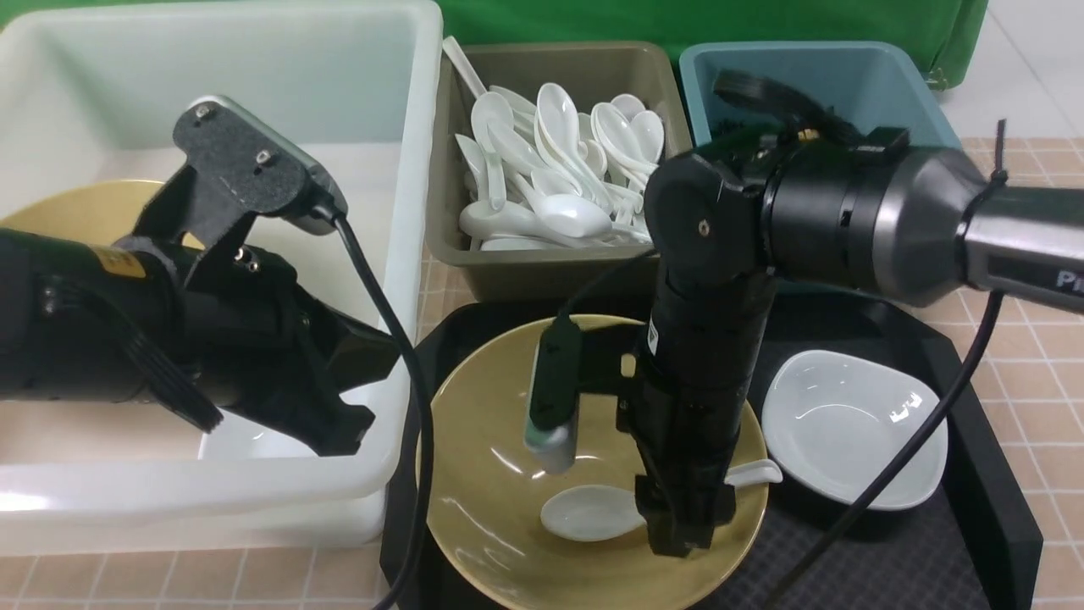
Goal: On brown table put chopsticks spoon bowls plates into blue grey white boxes.
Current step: 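Reach down and grasp the white spoon resting in the bowl with the right gripper, then place the white spoon into the bin of spoons with the right gripper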
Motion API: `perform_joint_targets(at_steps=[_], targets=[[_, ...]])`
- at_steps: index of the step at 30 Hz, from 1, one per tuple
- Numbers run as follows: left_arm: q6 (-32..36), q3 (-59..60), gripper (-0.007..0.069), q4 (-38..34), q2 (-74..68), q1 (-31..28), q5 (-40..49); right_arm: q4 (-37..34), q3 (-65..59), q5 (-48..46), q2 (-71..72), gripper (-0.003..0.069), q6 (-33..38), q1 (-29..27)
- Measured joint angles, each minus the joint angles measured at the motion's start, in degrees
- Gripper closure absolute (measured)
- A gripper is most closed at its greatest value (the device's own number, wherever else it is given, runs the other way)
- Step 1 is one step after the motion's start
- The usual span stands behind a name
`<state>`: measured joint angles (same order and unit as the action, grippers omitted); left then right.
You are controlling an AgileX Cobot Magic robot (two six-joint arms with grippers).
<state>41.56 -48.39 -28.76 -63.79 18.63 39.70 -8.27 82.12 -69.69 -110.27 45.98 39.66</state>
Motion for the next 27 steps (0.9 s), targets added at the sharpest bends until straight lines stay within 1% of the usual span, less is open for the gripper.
perform_joint_targets(at_steps=[3, 5, 7, 9, 10, 11, 13, 16, 19, 21, 22, 24, 25, 27], targets=[[0.2, 0.0, 0.0623, 0.0, 0.0, 0.0, 0.0, 0.0, -0.1, 0.5, -0.4, 0.0163, 0.7, 0.0], [0.4, 0.0, 0.0623, 0.0, 0.0, 0.0, 0.0, 0.2, -0.1, 1.1, -0.5, 0.0193, 0.8, 0.0], [0.4, 0.1, 0.0623, 0.0, 0.0, 0.0, 0.0, 0.7, -0.1, 1.2, -0.6, 0.0262, 0.8, 0.0], [0.4, 0.1, 0.0623, 0.0, 0.0, 0.0, -0.1, 1.2, 0.3, 1.2, -0.6, 0.0371, 0.8, 0.0], [0.4, 0.1, 0.0623, 0.0, 0.0, 0.0, -0.1, 1.2, 0.4, 1.2, -0.6, 0.0384, 0.8, 0.0], [0.4, 0.1, 0.0623, 0.0, 0.0, 0.0, -0.3, 1.6, 1.4, 1.1, -0.6, 0.0473, 0.6, 0.0], [-0.6, 0.1, 0.0623, 0.0, 0.0, 0.0, -1.0, 2.0, 3.5, 0.9, -0.6, 0.0472, 0.2, 0.0], [-5.1, -0.5, 0.0623, 1.2, -0.6, -1.3, -2.2, 4.4, 8.7, 0.3, -0.1, 0.0464, -1.7, -0.5], [-9.1, -2.7, 0.0623, 2.6, -2.2, -5.3, -2.3, 6.5, 13.8, 0.2, 0.5, 0.0464, -3.9, -2.9], [-9.9, -5.6, 0.0623, 2.8, -4.1, -9.0, -2.3, 7.0, 17.7, 1.7, 0.8, 0.0464, -5.5, -5.3], [-9.9, -7.2, 0.0623, 2.8, -5.2, -10.4, -2.2, 7.3, 19.4, 3.8, 0.8, 0.0464, -7.0, -6.8], [-9.2, -11.2, 0.0623, 2.3, -7.5, -12.0, -1.5, 7.9, 22.0, 12.2, 0.8, 0.0464, -13.6, -9.7], [-9.2, -11.6, 0.0623, 2.3, -7.8, -12.1, -1.4, 8.3, 22.3, 13.2, 0.8, 0.0464, -14.4, -10.0], [-7.7, -16.4, 0.0623, 0.2, -10.9, -12.0, 0.2, 8.3, 23.4, 26.9, -0.2, 0.0464, -25.2, -12.4]])
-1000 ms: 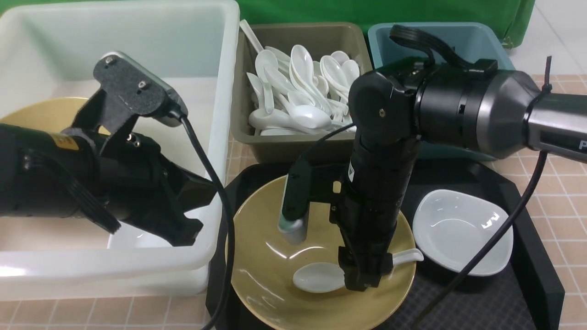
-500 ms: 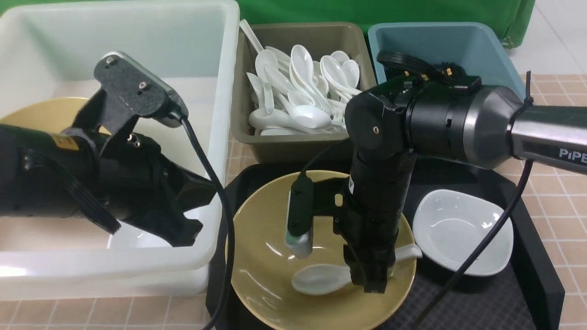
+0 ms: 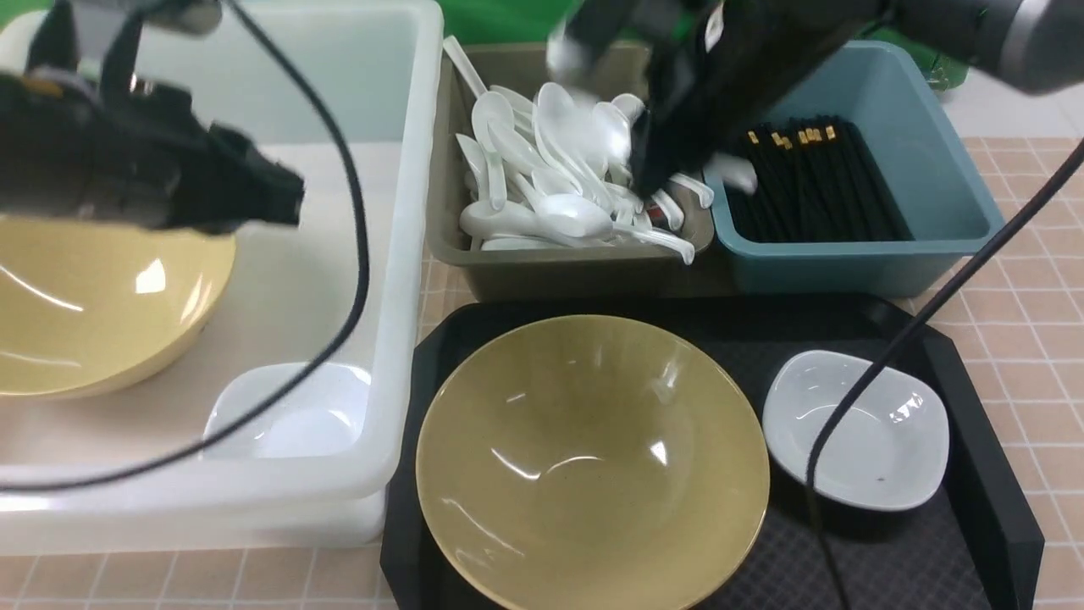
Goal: On brown table put chopsticks spoon bowls plates into blue grey white boxes.
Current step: 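Place the white spoon into the bin of spoons with the right gripper, then grasp the large bowl on the tray by its rim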
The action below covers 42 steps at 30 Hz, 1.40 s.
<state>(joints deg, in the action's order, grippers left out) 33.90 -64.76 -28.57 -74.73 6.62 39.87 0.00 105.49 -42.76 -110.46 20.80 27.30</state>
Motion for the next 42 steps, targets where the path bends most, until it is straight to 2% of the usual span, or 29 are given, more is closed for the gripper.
perform_joint_targets(at_steps=[3, 6, 8, 10, 14, 15, 16, 19, 22, 25, 29, 31, 32, 35, 42], targets=[[1.5, -5.0, 0.0623, -1.7, -3.8, 1.1, 2.4, 0.0, 0.1, 13.1, -2.5, 0.0464, -7.1, -1.4], [2.9, -9.5, 0.0623, -1.9, -7.7, 2.9, 5.9, 0.0, 0.1, 22.9, -6.2, 0.0461, -8.9, -1.9], [3.4, -11.1, 0.0623, -1.9, -9.3, 3.7, 7.3, 0.0, 0.1, 25.1, -7.8, 0.0445, -9.2, -1.9], [3.9, -14.3, 0.0623, -1.6, -12.7, 5.4, 9.4, 0.0, 0.0, 28.2, -10.0, 0.0333, -11.1, -2.0], [3.4, -17.5, 0.0623, -0.3, -16.3, 7.4, 10.7, 0.0, 1.6, 25.0, -9.7, 0.0120, -13.5, -2.0], [3.4, -17.6, 0.0623, -0.3, -16.5, 7.5, 10.8, 0.0, 2.1, 24.5, -9.6, 0.0111, -13.5, -2.0], [1.9, -19.3, 0.0620, 0.6, -17.9, 8.3, 12.0, 0.0, 4.1, 18.9, -8.2, 0.0043, -13.5, -2.0], [-0.8, -23.1, 0.0613, 3.0, -20.9, 10.4, 15.6, 0.0, 8.1, 8.2, -5.2, 0.0003, -11.6, -2.0], [-2.5, -25.6, 0.0579, 5.6, -23.9, 12.5, 18.9, 0.0, 11.0, -0.9, -2.5, 0.0006, -8.1, -2.0], [-4.0, -27.8, 0.0487, 9.7, -28.8, 16.0, 21.8, 0.0, 13.2, -13.0, 1.5, 0.0055, -2.9, -2.0], [-4.2, -28.1, 0.0329, 14.1, -33.3, 19.8, 22.2, 0.0, 13.2, -26.0, 5.1, 0.0142, 0.6, -2.1], [-4.3, -28.1, 0.0254, 15.8, -35.1, 21.5, 21.5, 0.0, 12.2, -28.3, 6.9, 0.0188, 0.6, -2.1], [-4.3, -28.1, 0.0248, 15.9, -35.2, 21.6, 21.4, 0.0, 11.9, -28.5, 7.3, 0.0197, 0.7, -2.1], [-4.3, -28.1, 0.0164, 16.8, -37.3, 23.6, 19.4, 0.0, 9.0, -29.3, 10.7, 0.0263, 0.7, -2.1], [-4.4, -28.1, 0.0151, 18.4, -40.9, 24.1, 18.9, 0.0, 5.1, -29.6, 13.2, 0.0352, 0.7, -2.1]])
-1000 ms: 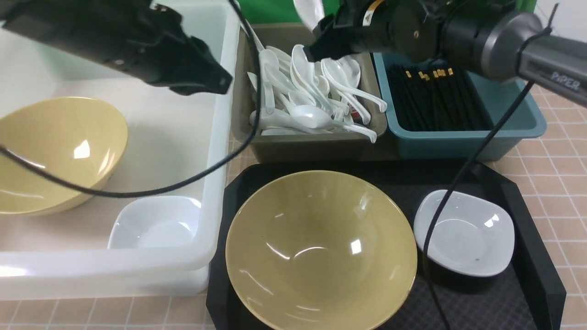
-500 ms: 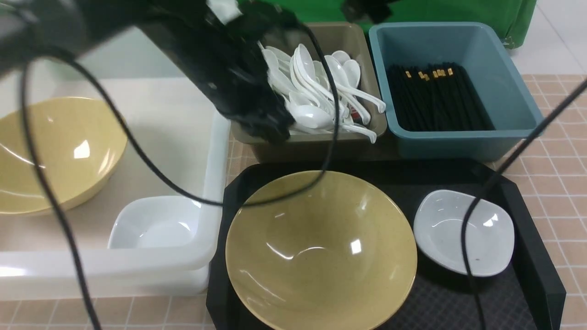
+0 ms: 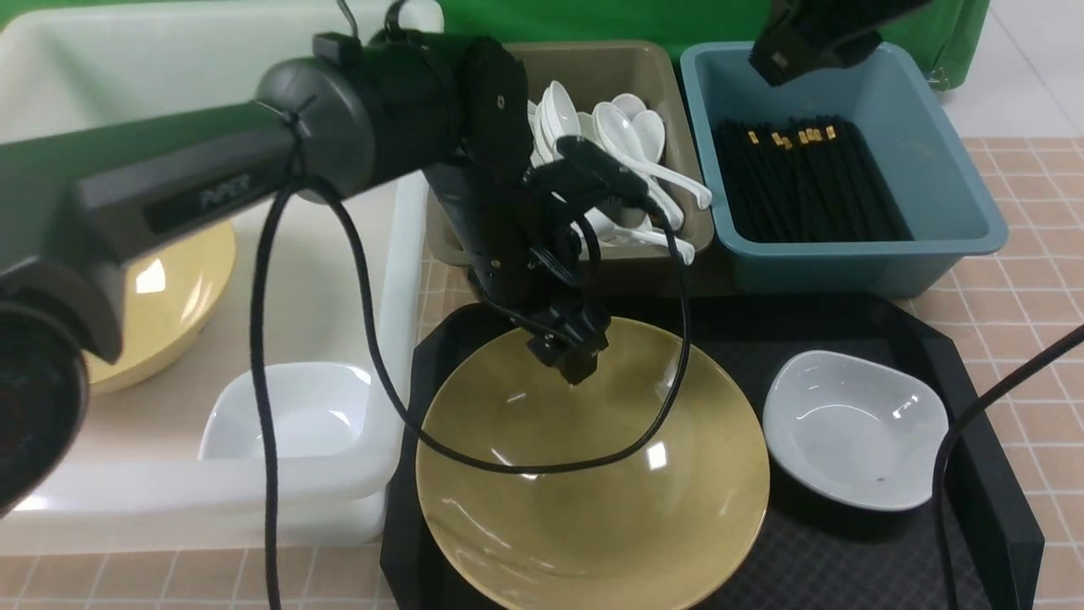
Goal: On brown table put chopsticks spoon bowls plates into blue grey white boxes.
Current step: 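Grasp the large bowl on the tray by its rim, then place the tan bowl onto the bowl stack in the left bin with the left gripper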
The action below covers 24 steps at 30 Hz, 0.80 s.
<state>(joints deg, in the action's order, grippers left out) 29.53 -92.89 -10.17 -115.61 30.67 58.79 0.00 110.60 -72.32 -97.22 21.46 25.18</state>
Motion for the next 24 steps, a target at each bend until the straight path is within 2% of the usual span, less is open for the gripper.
perform_joint_targets(at_steps=[3, 8, 9, 10, 12, 16, 22, 24], targets=[[-0.5, 0.0, 0.0174, 0.9, -0.8, 0.0, -0.1, 0.0, -0.5, 0.0, 0.0, 0.0372, 0.0, 0.0], [-3.0, 0.0, 0.0396, 1.0, -1.1, 0.1, 0.2, -2.8, -0.5, 0.0, 0.0, 0.0438, 3.6, 0.0], [-2.9, 0.0, 0.0414, 1.0, -1.1, 0.1, 0.4, -3.4, -0.5, 0.0, 0.0, 0.0448, 4.3, 0.0], [-3.6, -0.1, 0.0489, 0.6, -0.8, 0.0, 2.1, -5.4, -0.6, 0.0, 0.0, 0.0480, 5.9, 0.0], [-5.5, -0.3, 0.0542, -1.1, -0.3, -0.2, 2.4, -7.3, -0.6, 0.0, 0.0, 0.0529, 7.5, 0.0], [-7.8, -0.5, 0.0587, -2.0, 1.7, -0.1, 4.1, -8.3, -0.6, 0.0, 0.2, 0.0615, 9.8, 0.7], [-8.8, -0.1, 0.0617, -3.2, 9.7, -2.4, 4.8, -8.3, -0.3, 0.0, 1.9, 0.0622, 12.7, 5.2], [-8.1, 0.1, 0.0617, -6.3, 15.3, -7.3, 5.4, -8.3, 1.4, -0.1, 2.4, 0.0622, 13.7, 8.8]])
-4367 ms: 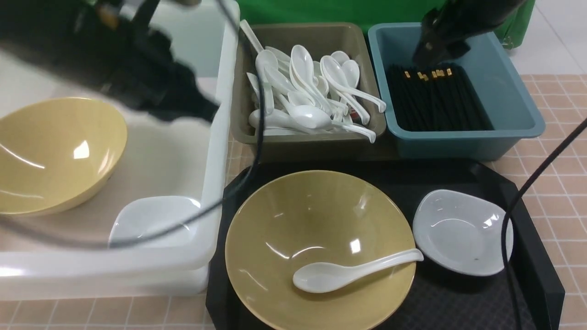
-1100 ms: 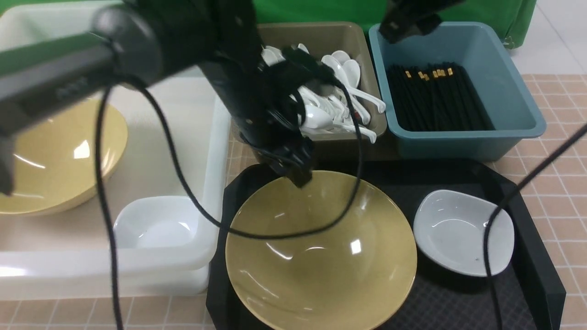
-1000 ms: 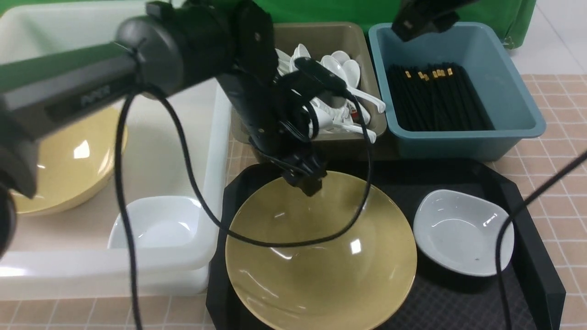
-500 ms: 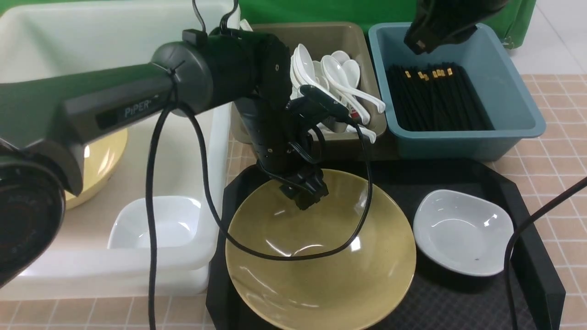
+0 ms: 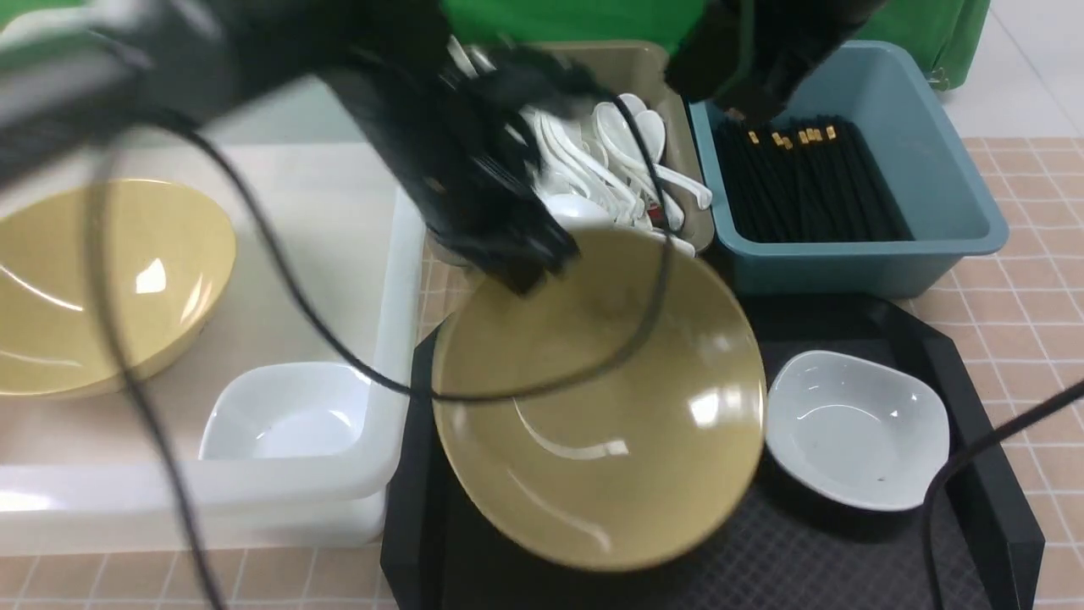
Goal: On brown table put chopsticks spoon bowls plates into blue grey white boxes.
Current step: 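Place the tan bowl onto the bowl stack in the left bin with the left gripper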
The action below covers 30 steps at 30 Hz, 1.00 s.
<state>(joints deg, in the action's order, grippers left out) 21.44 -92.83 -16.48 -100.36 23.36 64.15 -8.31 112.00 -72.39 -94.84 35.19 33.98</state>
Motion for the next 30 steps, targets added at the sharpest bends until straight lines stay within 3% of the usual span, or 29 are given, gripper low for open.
perform_joint_targets(at_steps=[3, 7, 9, 10, 11, 13, 15, 17, 22, 30], targets=[[0.3, 0.7, 0.0617, -4.8, 5.1, -6.4, 0.1, 0.0, 1.7, 0.0, 0.2, 0.0622, 0.7, 2.9], [3.0, 8.2, 0.0618, -13.1, 15.2, -22.4, 0.0, -0.1, 3.3, 1.9, 0.3, 0.0622, 1.0, 7.3], [3.7, 10.6, 0.0618, -14.1, 17.4, -26.4, -0.2, -0.1, 3.3, 2.5, 0.1, 0.0622, 1.0, 8.3], [4.5, 14.5, 0.0618, -15.3, 20.8, -33.2, -0.9, -0.2, 3.3, 2.9, -0.2, 0.0622, 1.0, 9.4], [4.5, 15.4, 0.0618, -15.4, 21.6, -34.9, -1.2, -0.2, 3.3, 2.9, -0.3, 0.0622, 1.0, 9.4], [4.8, 20.5, 0.0618, -16.8, 25.3, -45.3, -4.7, -0.2, 3.3, 3.4, -1.1, 0.0622, 1.0, 10.2], [4.8, 22.6, 0.0618, -18.0, 26.2, -50.2, -6.9, -0.2, 3.3, 3.6, -1.2, 0.0622, 1.0, 10.3], [4.8, 26.4, 0.0618, -20.9, 26.1, -60.3, -12.2, -0.2, 3.3, 3.8, -1.3, 0.0622, 1.0, 10.3], [5.7, 28.1, 0.0618, -25.2, 21.3, -66.7, -17.7, -0.2, 3.3, 3.9, -1.3, 0.0622, 1.0, 10.3], [10.5, 28.3, 0.0617, -29.4, 9.6, -66.0, -18.4, -0.2, 3.3, 3.9, -1.3, 0.0622, 1.0, 10.3]])
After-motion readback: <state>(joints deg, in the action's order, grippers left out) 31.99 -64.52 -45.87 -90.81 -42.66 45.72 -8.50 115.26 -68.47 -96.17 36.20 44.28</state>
